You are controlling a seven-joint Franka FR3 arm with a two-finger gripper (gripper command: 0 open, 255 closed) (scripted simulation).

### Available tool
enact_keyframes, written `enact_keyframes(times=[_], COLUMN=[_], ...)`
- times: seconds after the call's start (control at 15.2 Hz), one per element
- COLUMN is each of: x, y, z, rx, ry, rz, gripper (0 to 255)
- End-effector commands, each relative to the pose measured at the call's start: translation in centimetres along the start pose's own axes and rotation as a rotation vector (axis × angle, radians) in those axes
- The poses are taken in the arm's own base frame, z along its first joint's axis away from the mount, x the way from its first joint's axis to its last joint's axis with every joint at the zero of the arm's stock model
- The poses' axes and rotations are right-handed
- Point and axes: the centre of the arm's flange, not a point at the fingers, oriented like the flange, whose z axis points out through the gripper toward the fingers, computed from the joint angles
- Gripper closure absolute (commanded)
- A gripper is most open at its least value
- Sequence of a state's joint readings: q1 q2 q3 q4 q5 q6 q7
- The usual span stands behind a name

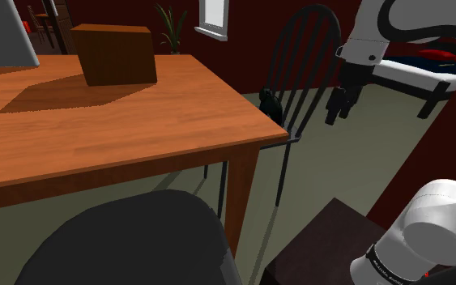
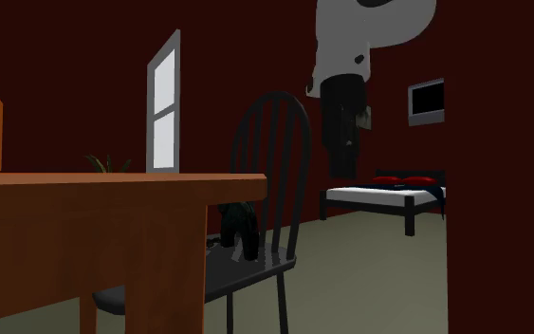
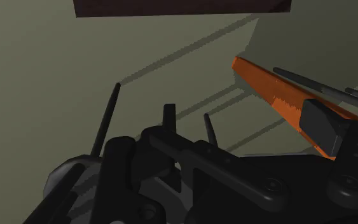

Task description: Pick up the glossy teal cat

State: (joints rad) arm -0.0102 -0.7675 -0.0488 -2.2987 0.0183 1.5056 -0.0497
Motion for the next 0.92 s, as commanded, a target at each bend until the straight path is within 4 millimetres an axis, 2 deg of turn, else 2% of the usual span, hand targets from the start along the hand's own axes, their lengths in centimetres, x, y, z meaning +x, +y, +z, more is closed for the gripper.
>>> enact_keyframes(times=[0.0, 0.4, 0.86], x=[0.0, 8.0, 17.0], y=[0.0, 1.3, 3.9], z=[0.0, 0.8, 1.9], rx=[0.000, -0.046, -0.099], ry=[0.000, -0.020, -0.043], rz=[0.000, 0.109, 0.237], gripper=[0, 0, 0])
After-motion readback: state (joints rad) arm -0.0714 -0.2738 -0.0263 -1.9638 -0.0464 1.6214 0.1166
